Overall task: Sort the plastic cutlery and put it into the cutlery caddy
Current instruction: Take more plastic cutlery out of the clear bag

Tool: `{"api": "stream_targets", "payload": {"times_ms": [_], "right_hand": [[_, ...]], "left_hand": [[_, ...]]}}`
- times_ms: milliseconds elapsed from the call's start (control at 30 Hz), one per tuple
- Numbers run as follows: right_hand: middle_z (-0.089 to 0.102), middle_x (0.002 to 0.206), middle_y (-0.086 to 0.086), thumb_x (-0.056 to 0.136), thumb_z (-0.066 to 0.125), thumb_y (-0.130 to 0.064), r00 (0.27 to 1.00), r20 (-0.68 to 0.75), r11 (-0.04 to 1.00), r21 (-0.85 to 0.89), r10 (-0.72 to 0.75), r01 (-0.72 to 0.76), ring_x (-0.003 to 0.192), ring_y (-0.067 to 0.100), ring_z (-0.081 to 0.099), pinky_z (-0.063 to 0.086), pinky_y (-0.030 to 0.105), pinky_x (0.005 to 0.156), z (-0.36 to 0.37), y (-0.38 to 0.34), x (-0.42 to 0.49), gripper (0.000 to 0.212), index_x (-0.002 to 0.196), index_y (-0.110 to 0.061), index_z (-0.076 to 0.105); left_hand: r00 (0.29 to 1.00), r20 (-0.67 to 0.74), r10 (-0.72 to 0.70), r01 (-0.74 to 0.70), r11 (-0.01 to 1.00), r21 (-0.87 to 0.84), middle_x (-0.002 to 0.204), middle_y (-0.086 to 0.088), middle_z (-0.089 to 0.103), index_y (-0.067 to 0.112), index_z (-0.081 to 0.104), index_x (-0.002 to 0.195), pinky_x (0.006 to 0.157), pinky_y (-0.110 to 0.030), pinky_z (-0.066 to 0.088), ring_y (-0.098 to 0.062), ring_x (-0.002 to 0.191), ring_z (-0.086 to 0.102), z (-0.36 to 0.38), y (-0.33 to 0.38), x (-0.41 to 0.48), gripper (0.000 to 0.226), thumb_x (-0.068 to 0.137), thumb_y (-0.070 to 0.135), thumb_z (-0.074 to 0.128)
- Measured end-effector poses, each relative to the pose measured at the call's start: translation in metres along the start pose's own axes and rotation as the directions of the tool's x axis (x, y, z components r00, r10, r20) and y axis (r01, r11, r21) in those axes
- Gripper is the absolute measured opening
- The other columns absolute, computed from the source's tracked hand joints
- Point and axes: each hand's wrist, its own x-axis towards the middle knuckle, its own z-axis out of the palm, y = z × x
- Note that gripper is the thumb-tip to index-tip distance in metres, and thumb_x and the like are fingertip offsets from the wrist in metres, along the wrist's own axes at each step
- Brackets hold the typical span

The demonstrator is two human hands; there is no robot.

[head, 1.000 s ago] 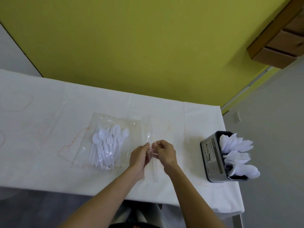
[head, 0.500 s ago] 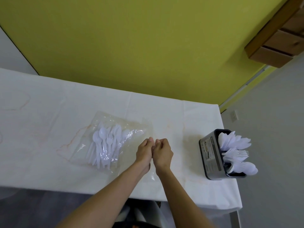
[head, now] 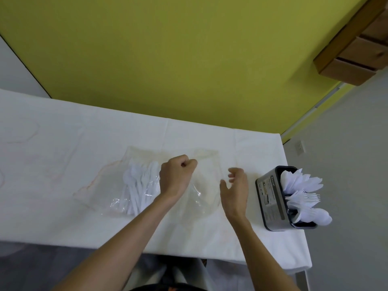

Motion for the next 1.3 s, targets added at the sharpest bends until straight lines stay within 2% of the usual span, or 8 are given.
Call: {"api": "stream_targets", "payload": {"times_ms": [100,233,333,600,800,1000,1167,1300], "right_hand": [[0.067,0.086,-0.006,0.093,0.059,-0.015,0.964,0.097,0.959,0.168,-0.248,0.229,0.08,0.006,0.062,0.047,0.015,0.07,-0.017,-0.028,-0.006,0.006,0.095,-0.018,0.064],[0.075,0.09,0.002,0.092,0.057,-0.053,0.836,0.541,0.904,0.31,0.085,-0.293,0.082,0.019,0.073,0.06,0.034,0.078,-0.015,-0.041,-0.002,0.036,0.108,-0.021,0.063],[0.077,0.086,0.007,0.098,0.05,-0.027,0.846,0.508,0.884,0.307,0.162,-0.354,0.09,0.028,0.072,0.058,0.037,0.084,-0.008,-0.033,0.006,0.018,0.101,-0.012,0.058],[0.062,0.133,0.011,0.1,0.034,-0.032,0.56,0.802,0.121,0.548,0.208,-0.828,0.119,0.04,0.06,0.041,0.059,0.104,-0.003,0.012,0.019,0.036,0.103,-0.009,0.062],[0.057,0.133,0.026,0.096,0.037,-0.062,0.284,0.931,0.19,0.243,0.231,-0.951,0.113,0.053,0.058,0.053,0.059,0.09,0.015,0.031,0.025,0.069,0.134,-0.006,0.05],[0.07,0.104,0.012,0.098,0.055,-0.013,0.344,0.893,0.374,0.225,0.29,-0.9,0.073,0.016,0.07,0.056,0.017,0.055,0.028,0.021,0.019,0.036,0.133,-0.006,0.051],[0.068,0.12,0.014,0.07,0.074,-0.045,0.387,0.887,0.486,0.231,0.25,-0.843,0.106,0.025,0.068,0.052,0.039,0.095,0.034,0.036,0.011,0.078,0.129,0.001,0.053],[0.066,0.126,0.013,0.044,0.094,-0.052,0.402,0.914,0.473,0.329,0.058,-0.817,0.114,0.022,0.065,0.058,0.031,0.083,0.032,0.036,0.003,0.106,0.126,0.001,0.054]], "left_hand": [[0.973,0.232,-0.013,0.034,0.996,-0.087,0.05,0.004,0.059,0.017,0.059,0.05,0.055,-0.024,0.043,-0.01,0.048,0.052,0.003,0.008,0.001,0.041,0.084,0.04,0.06],[0.984,0.13,-0.125,0.147,0.973,-0.18,0.074,0.002,0.072,0.017,0.075,0.071,0.07,-0.024,0.046,-0.01,0.075,0.063,0.009,-0.006,0.001,0.058,0.096,0.05,0.035],[0.997,-0.026,-0.078,0.081,0.984,0.16,0.079,0.005,0.06,0.018,0.06,0.069,0.068,-0.032,0.04,-0.023,0.086,0.054,0.01,-0.056,0.006,0.042,0.095,0.031,0.029],[0.979,-0.203,-0.032,0.109,0.917,0.384,0.106,-0.009,0.058,0.011,0.059,0.096,0.084,-0.04,0.041,-0.035,0.108,0.048,-0.008,-0.124,0.012,0.022,0.097,0.017,0.038],[0.802,-0.381,-0.46,0.597,0.632,0.493,0.126,-0.026,0.046,-0.005,0.052,0.118,0.094,-0.048,0.039,-0.041,0.121,0.037,-0.056,-0.144,0.028,0.042,0.098,0.03,0.043],[0.951,-0.234,-0.203,0.253,0.946,0.205,0.074,-0.008,0.051,0.006,0.041,0.081,0.061,-0.037,0.034,-0.03,0.072,0.048,-0.057,-0.113,0.013,0.017,0.093,0.014,0.032],[0.987,-0.155,-0.051,0.043,0.998,-0.055,0.059,0.007,0.054,0.008,0.032,0.075,0.052,-0.035,0.028,-0.016,0.053,0.03,-0.055,-0.052,-0.008,0.016,0.091,0.01,0.035],[0.998,-0.054,-0.03,0.008,0.931,-0.365,0.089,0.004,0.076,0.011,0.044,0.068,0.063,-0.028,0.037,-0.029,0.076,0.055,-0.052,-0.012,-0.019,0.021,0.089,0.013,0.04]]}}
